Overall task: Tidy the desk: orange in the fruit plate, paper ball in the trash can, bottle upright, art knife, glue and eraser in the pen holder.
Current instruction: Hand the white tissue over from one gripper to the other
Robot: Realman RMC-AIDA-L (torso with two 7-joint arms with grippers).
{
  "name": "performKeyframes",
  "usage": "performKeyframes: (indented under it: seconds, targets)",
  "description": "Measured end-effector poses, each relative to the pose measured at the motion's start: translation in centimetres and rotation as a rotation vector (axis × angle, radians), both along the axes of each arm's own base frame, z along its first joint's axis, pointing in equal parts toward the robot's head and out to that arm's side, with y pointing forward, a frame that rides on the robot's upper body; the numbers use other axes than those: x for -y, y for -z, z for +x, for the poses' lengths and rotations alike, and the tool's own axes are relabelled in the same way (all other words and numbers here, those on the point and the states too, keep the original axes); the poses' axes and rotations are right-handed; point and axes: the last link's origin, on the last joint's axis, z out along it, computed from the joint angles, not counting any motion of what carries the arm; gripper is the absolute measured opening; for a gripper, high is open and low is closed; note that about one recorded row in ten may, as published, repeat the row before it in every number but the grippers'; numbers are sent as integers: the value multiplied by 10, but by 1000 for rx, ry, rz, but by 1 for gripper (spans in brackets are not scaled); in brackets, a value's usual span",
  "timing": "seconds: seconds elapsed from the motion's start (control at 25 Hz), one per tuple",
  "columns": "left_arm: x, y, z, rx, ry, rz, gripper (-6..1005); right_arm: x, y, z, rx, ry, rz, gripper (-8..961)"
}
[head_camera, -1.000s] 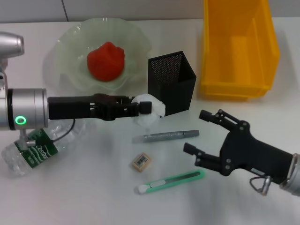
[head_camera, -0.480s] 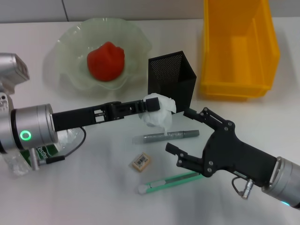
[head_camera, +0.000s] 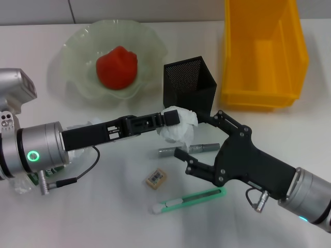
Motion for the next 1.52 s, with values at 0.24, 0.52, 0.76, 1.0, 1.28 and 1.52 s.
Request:
performKeyframes:
  seconds: [0.24, 0.52, 0.76, 1.0, 1.28, 1.52]
  targets:
    - [2, 3, 1, 14, -13, -7, 494, -4, 0, -4, -15, 8, 9, 821]
    - [2, 4, 2, 19, -15, -12, 494, -4, 1, -6, -17, 1, 6, 821]
    - [2, 4, 3, 22, -13, -11, 493, -4, 1, -6, -14, -7, 6, 820]
    - [3, 6, 3, 26, -17, -17, 494, -3, 1, -8, -24, -12, 10, 820]
    - [4, 7, 3, 26, -16, -18, 493, -3, 2, -10, -27, -20, 5, 775]
    - [4, 7, 3, 26, -14, -21, 494, -3, 2, -11, -28, -21, 5, 684]
